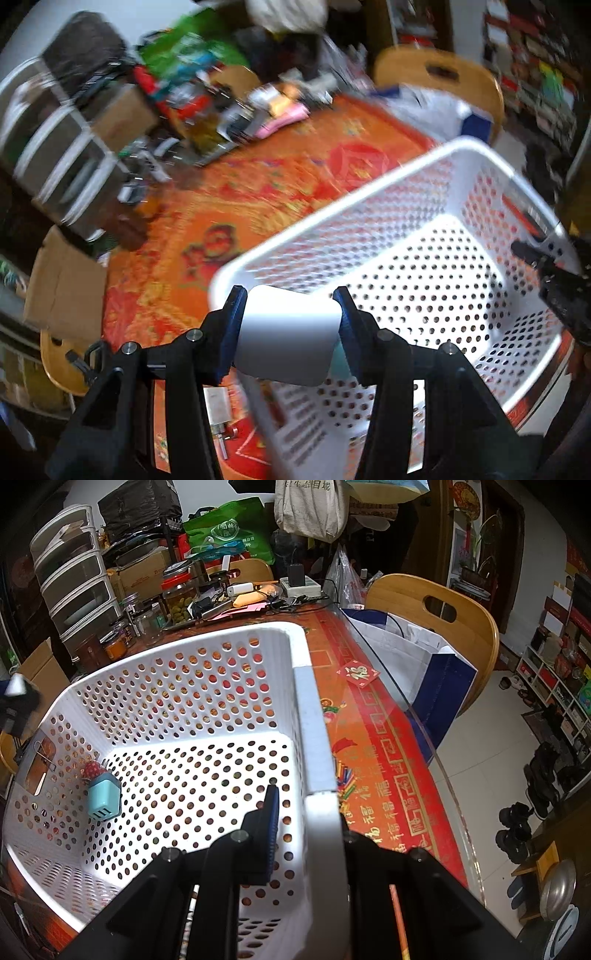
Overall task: Organize rigid objects
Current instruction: 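Carry the white block into the basket and open the left gripper, then return the left gripper and grasp another white charger block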
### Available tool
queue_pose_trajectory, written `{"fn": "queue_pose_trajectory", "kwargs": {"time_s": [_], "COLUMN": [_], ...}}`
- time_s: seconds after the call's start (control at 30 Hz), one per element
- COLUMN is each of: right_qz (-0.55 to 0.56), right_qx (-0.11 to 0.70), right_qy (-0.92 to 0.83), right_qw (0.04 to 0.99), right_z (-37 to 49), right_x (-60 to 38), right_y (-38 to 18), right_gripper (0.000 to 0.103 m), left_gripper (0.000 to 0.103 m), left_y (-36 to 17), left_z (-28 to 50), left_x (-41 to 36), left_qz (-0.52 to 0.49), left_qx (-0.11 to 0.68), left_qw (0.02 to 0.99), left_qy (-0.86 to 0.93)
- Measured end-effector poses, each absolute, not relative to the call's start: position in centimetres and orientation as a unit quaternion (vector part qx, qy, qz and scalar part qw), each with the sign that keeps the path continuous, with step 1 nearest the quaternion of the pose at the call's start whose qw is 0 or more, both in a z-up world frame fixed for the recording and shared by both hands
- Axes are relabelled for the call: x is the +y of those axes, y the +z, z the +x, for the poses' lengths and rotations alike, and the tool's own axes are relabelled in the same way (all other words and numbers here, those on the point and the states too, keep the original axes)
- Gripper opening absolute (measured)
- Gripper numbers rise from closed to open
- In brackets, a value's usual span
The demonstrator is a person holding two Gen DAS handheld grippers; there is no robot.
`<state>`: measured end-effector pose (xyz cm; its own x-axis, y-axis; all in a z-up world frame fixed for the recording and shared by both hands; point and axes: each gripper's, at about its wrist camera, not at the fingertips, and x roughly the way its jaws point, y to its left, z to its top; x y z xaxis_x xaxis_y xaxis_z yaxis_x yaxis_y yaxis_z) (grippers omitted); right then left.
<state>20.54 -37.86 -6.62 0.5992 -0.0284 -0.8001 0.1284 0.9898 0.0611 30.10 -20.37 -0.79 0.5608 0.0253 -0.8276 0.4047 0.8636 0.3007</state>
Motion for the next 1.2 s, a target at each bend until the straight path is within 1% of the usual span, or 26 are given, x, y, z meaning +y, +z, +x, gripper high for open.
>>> {"fn": "queue_pose_trajectory", "kwargs": {"time_s": [0.17,0.23,0.33,0.43,0.63,0.67,0.7,0.73,0.77,0.8,0.87,1.0,1.03,1.07,1.13,1.2], "right_qz": [0.057,0.059,0.062,0.064,0.063,0.063,0.063,0.063,0.063,0.064,0.064,0.064,0.063,0.063,0.064,0.064], "right_qx": [0.447,0.446,0.444,0.442,0.443,0.443,0.442,0.442,0.442,0.443,0.443,0.443,0.444,0.444,0.443,0.441], "right_qy": [-0.041,-0.039,-0.038,-0.035,-0.034,-0.034,-0.035,-0.035,-0.035,-0.035,-0.035,-0.035,-0.036,-0.035,-0.035,-0.036], "right_qw": [0.892,0.892,0.893,0.894,0.894,0.894,0.894,0.894,0.894,0.894,0.894,0.893,0.893,0.893,0.894,0.894], "right_z": [20.6,20.6,20.5,20.5,20.4,20.4,20.4,20.4,20.4,20.5,20.4,20.4,20.4,20.4,20.4,20.4], "right_x": [-37.8,-37.9,-38.0,-38.0,-38.0,-38.0,-38.0,-38.0,-38.0,-38.0,-37.9,-38.0,-38.0,-38.0,-38.0,-38.0], "right_y": [-6.7,-6.7,-6.7,-6.7,-6.7,-6.7,-6.7,-6.7,-6.7,-6.7,-6.7,-6.8,-6.8,-6.8,-6.8,-6.8], "right_gripper": [0.014,0.014,0.014,0.017,0.017,0.017,0.017,0.017,0.017,0.017,0.017,0.017,0.017,0.017,0.017,0.017], "left_gripper": [0.046,0.044,0.043,0.043,0.044,0.049,0.056,0.077,0.091,0.093,0.093,0.093,0.094,0.099,0.103,0.103], "left_y": [-5.9,-7.7,-9.5,-11.3,-12.0,-11.8,-11.6,-11.2,-10.7,-10.0,-7.8,-1.1,0.9,2.1,3.5,3.0], "left_z": [33.1,33.6,34.1,34.9,35.2,35.1,34.6,34.6,34.1,33.6,32.3,27.7,25.8,24.7,22.6,21.5], "left_x": [-24.2,-24.9,-25.0,-25.3,-25.0,-25.0,-25.0,-24.4,-24.2,-23.8,-22.4,-17.3,-14.9,-13.1,-8.9,-4.6], "left_qz": [0.301,0.32,0.336,0.341,0.336,0.34,0.352,0.362,0.366,0.363,0.328,0.229,0.198,0.18,0.141,0.104], "left_qx": [0.503,0.518,0.537,0.552,0.55,0.546,0.535,0.524,0.512,0.499,0.484,0.423,0.398,0.38,0.349,0.344], "left_qw": [0.803,0.786,0.768,0.755,0.758,0.759,0.761,0.765,0.772,0.781,0.805,0.87,0.89,0.902,0.924,0.932], "left_qy": [-0.105,-0.102,-0.099,-0.096,-0.097,-0.1,-0.102,-0.099,-0.096,-0.095,-0.097,-0.108,-0.105,-0.098,-0.075,-0.048]}}
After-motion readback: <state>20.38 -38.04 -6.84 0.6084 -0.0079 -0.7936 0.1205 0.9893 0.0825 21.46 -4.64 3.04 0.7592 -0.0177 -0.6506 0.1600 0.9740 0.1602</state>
